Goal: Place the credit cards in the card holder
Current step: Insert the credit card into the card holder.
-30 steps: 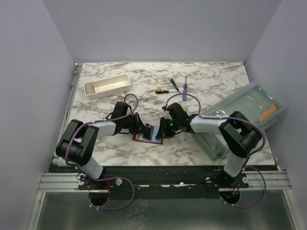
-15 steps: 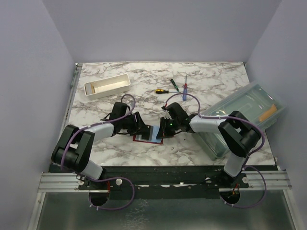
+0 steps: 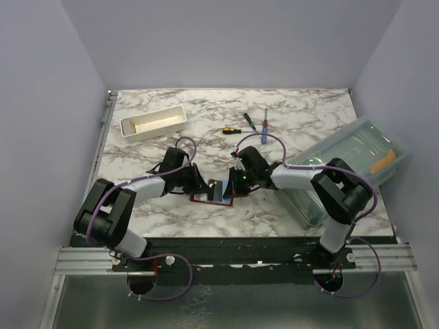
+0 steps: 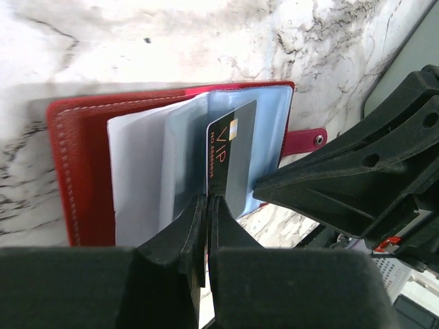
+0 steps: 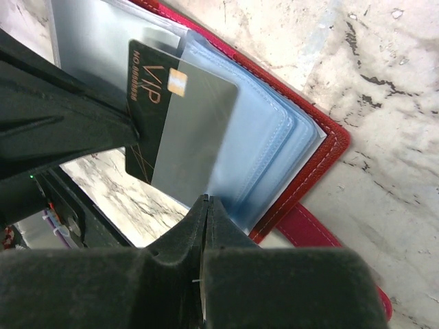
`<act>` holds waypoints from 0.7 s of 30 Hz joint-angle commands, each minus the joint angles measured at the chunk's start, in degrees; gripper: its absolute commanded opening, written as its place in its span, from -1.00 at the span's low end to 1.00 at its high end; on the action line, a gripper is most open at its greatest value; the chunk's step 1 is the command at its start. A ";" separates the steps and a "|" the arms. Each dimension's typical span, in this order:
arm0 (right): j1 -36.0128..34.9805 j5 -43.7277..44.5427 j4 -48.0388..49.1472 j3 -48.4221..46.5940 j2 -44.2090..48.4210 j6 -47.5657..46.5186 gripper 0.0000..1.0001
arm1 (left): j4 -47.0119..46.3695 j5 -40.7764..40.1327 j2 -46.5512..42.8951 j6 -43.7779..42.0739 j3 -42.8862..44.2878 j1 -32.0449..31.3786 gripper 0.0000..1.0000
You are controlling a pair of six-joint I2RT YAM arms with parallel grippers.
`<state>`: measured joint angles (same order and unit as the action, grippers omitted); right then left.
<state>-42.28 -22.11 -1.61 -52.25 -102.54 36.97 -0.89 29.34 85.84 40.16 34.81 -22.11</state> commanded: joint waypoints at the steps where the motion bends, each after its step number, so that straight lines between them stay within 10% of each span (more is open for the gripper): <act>1: 0.01 3.07 -2.38 -0.25 -2.37 -1.38 -0.98 | -1.44 -2.71 1.49 0.53 0.37 -4.16 -0.89; 12: 0.04 9.00 -10.71 -1.28 3.31 -0.94 -0.81 | 6.57 -7.88 -4.53 -2.54 2.47 -5.29 -0.23; 21: 0.02 8.59 -11.67 -2.10 6.36 1.12 -0.43 | 4.39 -4.30 -4.70 -0.39 3.80 -6.63 -0.40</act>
<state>-42.41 -15.64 -10.55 -53.21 -98.24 37.43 4.95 23.27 79.53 39.35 37.23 -27.79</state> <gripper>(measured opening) 0.267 0.359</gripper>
